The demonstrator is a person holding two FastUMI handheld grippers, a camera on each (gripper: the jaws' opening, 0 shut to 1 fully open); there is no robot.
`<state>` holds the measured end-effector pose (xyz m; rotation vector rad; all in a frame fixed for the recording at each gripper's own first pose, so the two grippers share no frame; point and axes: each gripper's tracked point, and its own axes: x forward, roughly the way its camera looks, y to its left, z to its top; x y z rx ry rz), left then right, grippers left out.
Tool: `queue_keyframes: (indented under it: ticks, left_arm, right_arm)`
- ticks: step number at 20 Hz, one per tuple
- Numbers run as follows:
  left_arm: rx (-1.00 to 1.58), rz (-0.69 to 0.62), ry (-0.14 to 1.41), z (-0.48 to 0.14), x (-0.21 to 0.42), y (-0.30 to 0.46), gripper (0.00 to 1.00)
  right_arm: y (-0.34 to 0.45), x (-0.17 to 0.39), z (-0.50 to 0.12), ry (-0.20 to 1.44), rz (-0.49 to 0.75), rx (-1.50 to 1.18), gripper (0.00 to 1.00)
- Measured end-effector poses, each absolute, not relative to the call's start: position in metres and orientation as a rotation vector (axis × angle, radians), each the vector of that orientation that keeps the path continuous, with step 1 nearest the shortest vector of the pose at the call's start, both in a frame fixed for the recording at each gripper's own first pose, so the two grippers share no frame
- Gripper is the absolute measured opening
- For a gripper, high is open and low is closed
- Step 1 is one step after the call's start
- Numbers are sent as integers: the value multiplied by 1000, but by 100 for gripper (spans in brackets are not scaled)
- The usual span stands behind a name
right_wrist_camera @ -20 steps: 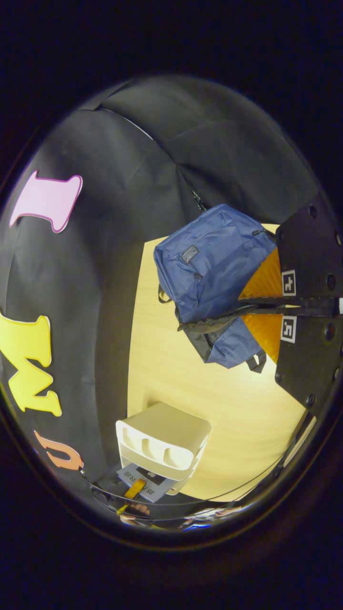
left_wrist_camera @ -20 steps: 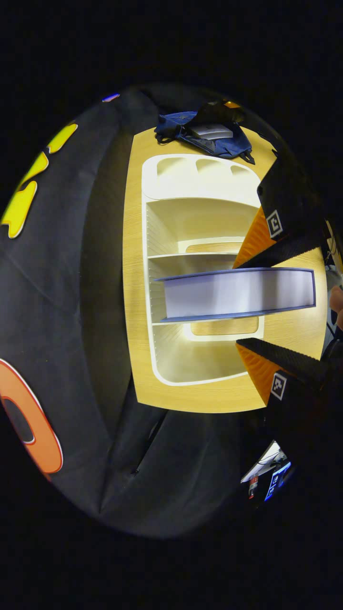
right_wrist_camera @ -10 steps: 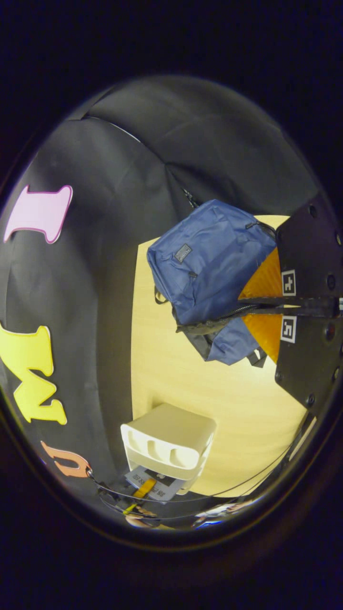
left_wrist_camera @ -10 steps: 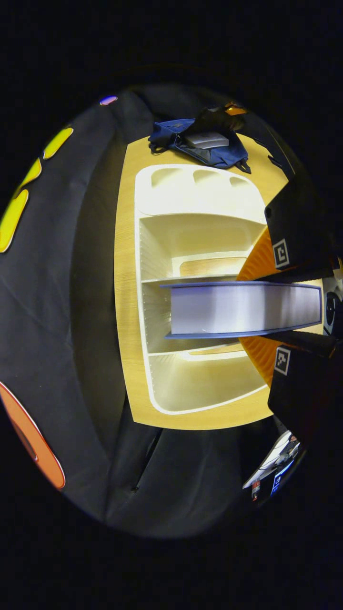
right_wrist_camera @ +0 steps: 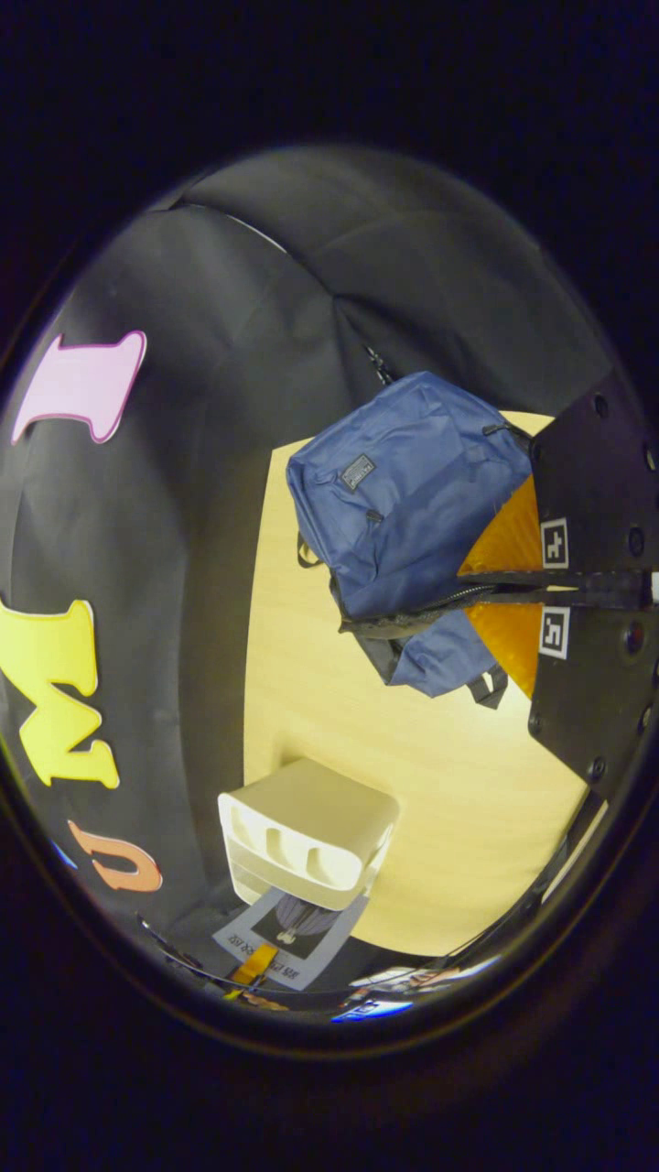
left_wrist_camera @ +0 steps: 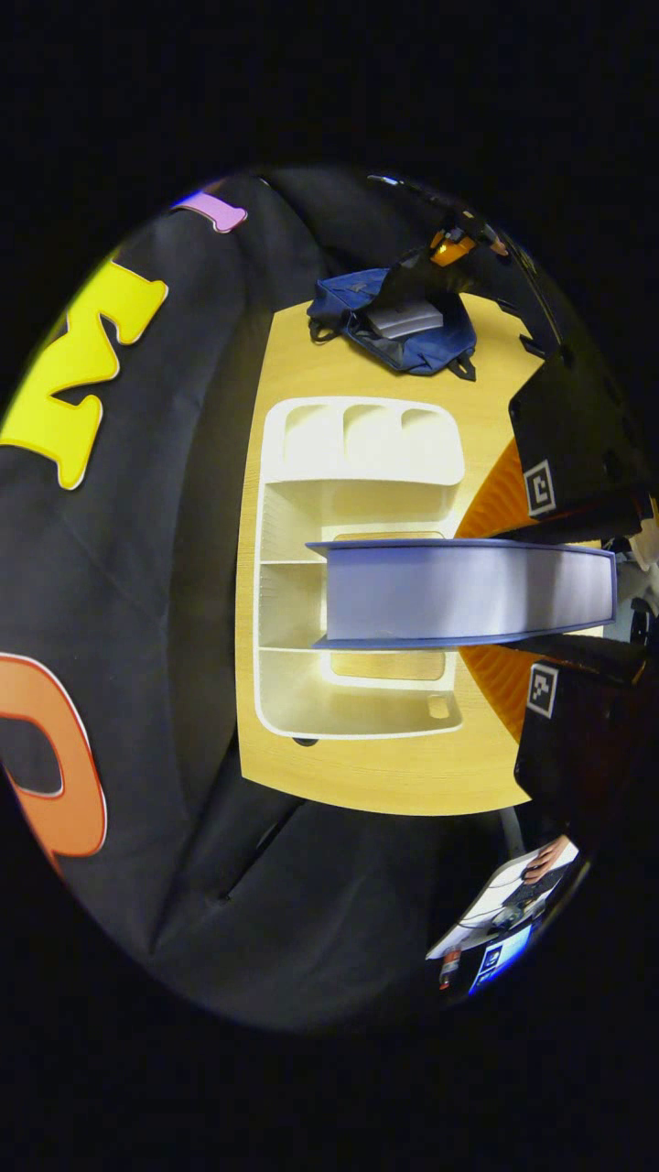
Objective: Open the schoolbag, grab two books from the bookshelf and put them into the schoolbag.
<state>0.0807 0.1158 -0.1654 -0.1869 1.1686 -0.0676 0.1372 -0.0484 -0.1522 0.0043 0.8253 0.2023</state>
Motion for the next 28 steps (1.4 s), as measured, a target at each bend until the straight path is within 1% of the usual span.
queue_keyframes:
  ticks: [1, 2, 4, 5, 6, 7, 11, 12, 13, 17, 23, 24, 26, 27, 28]
  left_arm:
    - [-203, -54, 1168, -158, 68, 118, 48]
    - [-218, -37, 1166, -153, 56, 121, 44]
    - [-236, -10, 1149, -144, 33, 126, 45]
    - [-241, 3, 1141, -140, 20, 128, 45]
    - [-246, 8, 1132, -137, 7, 128, 45]
    - [-258, 8, 1126, -135, -6, 126, 45]
    - [-345, 11, 1083, -126, -53, 103, 45]
    - [-361, 8, 1072, -126, -66, 97, 45]
    - [-389, 6, 1064, -127, -76, 91, 44]
    - [-495, -7, 1065, -145, -107, 60, 44]
    - [-644, -172, 1070, -191, -106, -33, 45]
    - [-676, -210, 1064, -198, -100, -55, 49]
    - [-741, -300, 1054, -202, -90, -103, 48]
    - [-778, -342, 1050, -204, -83, -127, 45]
    - [-816, -385, 1051, -205, -76, -150, 44]
  right_arm:
    - [-49, 137, -152, 821, 215, 2, 1]
    - [-49, 135, -153, 818, 230, 0, 1]
    - [-50, 134, -154, 812, 255, -9, 0]
    - [-51, 133, -153, 799, 263, -11, 2]
    - [-51, 131, -152, 794, 271, -14, 0]
    - [-51, 129, -153, 793, 279, -9, 0]
    - [-49, 127, -155, 780, 327, -24, 1]
    - [-49, 128, -155, 776, 337, -17, 3]
    - [-50, 127, -157, 782, 346, -17, 0]
    - [-50, 127, -159, 783, 372, -3, 0]
    - [-54, 124, -163, 786, 385, 18, 0]
    - [-55, 124, -164, 789, 384, 18, 0]
    - [-60, 124, -165, 795, 380, 21, 0]
    - [-63, 124, -164, 794, 379, 18, 0]
    - [-66, 126, -163, 794, 376, 17, 0]
